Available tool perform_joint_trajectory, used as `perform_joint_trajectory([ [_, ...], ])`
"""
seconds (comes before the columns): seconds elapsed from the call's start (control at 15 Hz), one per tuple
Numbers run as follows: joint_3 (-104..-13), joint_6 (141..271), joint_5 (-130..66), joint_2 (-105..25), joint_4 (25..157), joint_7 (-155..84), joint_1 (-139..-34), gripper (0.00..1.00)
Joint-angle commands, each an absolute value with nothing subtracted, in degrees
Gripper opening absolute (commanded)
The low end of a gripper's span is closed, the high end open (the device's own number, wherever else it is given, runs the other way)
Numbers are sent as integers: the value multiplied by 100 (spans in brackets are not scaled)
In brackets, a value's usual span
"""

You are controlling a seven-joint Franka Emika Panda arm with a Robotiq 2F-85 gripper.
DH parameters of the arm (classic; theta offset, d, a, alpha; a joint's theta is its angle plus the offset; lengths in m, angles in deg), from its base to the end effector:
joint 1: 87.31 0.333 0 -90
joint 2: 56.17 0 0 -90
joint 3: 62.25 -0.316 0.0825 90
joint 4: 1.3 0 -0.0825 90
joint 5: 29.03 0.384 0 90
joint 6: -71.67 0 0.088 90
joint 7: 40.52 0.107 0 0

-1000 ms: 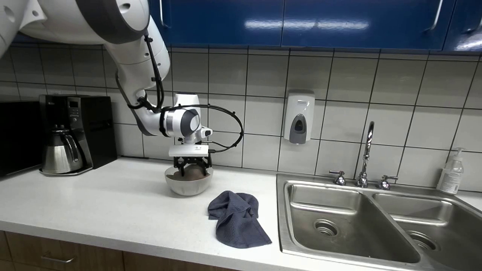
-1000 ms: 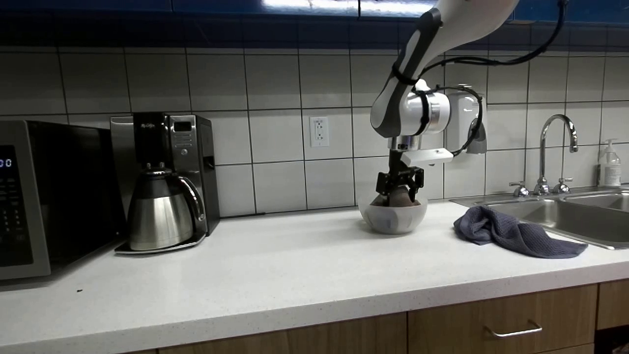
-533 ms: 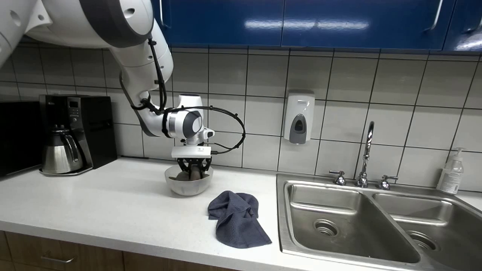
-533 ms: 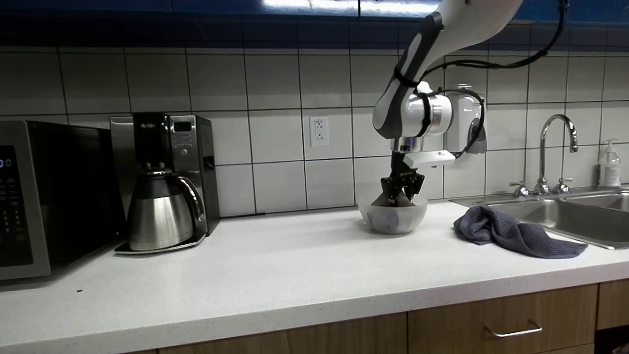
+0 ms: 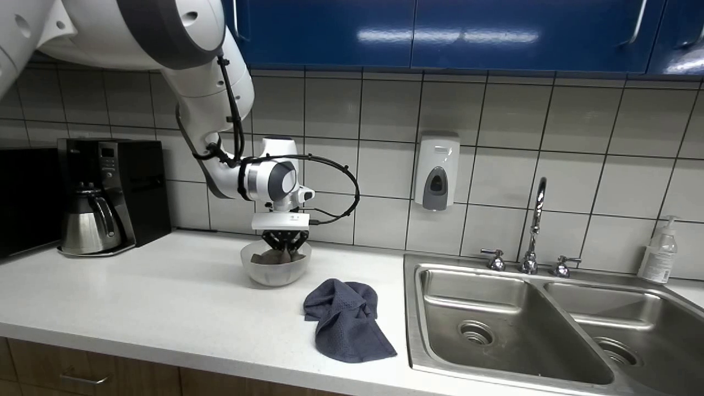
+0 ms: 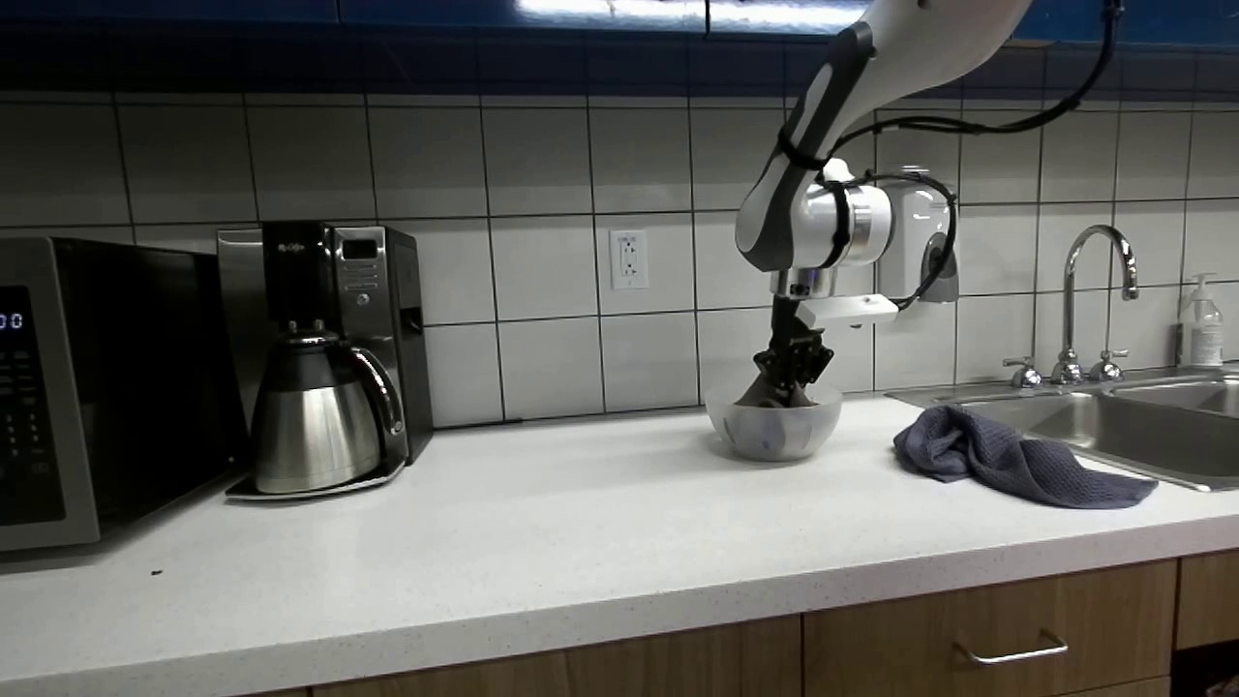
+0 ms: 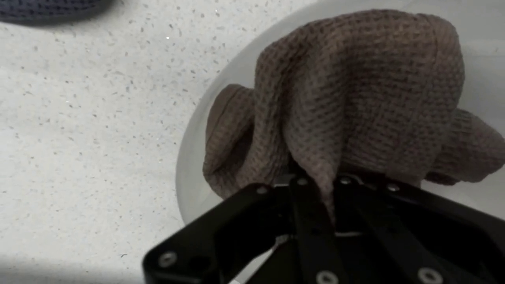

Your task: Take the towel out of the bowl

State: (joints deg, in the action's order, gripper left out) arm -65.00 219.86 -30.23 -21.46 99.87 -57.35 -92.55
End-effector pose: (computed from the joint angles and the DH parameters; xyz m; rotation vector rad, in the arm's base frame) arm 0.6824 -0.0326 0.2422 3.0754 0.3949 0.3344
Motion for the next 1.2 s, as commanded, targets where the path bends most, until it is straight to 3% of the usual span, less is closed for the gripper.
perform_joint_trajectory([
  [0.0,-6647,21893,-2940,-2411,10133,-5866,-9353,2],
  [1.13,-6692,22173,-2908,-4456,11756,-5749,-9084,2],
])
